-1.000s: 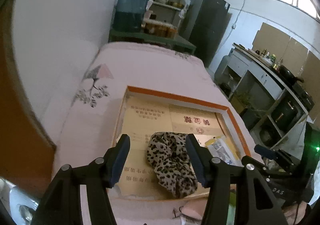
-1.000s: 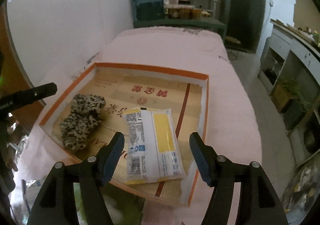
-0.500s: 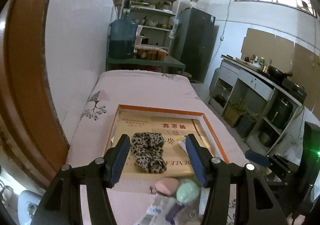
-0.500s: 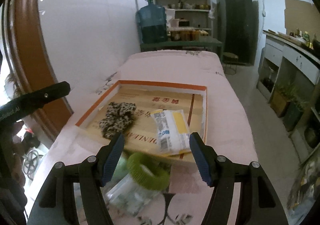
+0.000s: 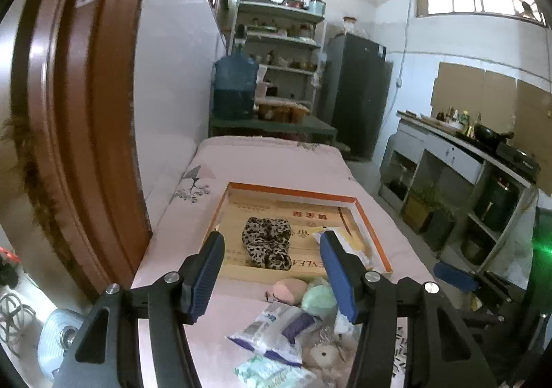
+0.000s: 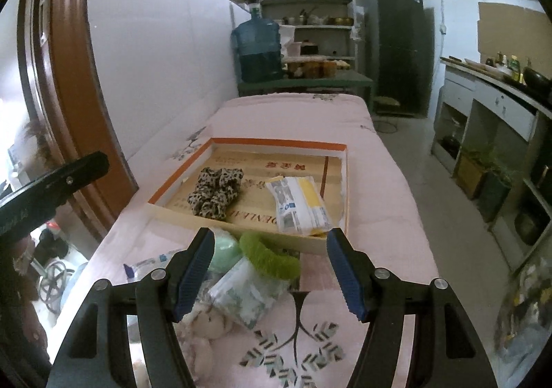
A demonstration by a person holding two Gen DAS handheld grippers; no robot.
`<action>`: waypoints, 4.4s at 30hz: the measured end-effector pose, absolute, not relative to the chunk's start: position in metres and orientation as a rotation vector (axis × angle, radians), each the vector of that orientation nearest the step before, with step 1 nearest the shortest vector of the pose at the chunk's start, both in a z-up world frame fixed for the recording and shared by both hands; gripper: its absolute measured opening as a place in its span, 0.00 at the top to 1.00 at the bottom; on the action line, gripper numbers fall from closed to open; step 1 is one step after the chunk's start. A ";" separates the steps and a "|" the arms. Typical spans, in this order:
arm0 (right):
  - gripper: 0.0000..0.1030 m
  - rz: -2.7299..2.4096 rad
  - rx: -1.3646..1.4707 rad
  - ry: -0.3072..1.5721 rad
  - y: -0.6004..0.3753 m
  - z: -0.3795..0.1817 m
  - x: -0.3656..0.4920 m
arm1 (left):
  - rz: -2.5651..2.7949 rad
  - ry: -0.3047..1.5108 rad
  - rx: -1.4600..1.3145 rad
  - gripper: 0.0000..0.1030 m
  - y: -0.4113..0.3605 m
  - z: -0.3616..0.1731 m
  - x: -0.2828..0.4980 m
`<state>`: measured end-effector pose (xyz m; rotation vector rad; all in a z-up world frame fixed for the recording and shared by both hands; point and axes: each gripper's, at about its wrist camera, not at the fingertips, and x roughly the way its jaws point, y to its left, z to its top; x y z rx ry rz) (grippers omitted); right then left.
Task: Organize soft objects
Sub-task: 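Withdraw both grippers back to the remaining pile of items, then grasp the blue-and-white packet with the left gripper while the right gripper grasps the green knitted ring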
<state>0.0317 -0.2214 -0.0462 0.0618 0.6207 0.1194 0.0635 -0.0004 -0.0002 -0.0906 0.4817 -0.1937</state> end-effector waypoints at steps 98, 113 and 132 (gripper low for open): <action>0.66 0.261 0.103 0.825 -0.221 -0.123 0.094 | -0.387 0.886 -0.328 0.58 0.025 -0.134 0.113; 0.79 0.263 0.140 0.768 -0.240 -0.096 0.069 | -0.391 0.686 -0.270 0.77 0.022 -0.085 0.086; 0.82 0.262 -0.007 0.615 -0.243 -0.027 0.086 | -0.418 0.516 -0.160 0.77 0.018 0.009 0.129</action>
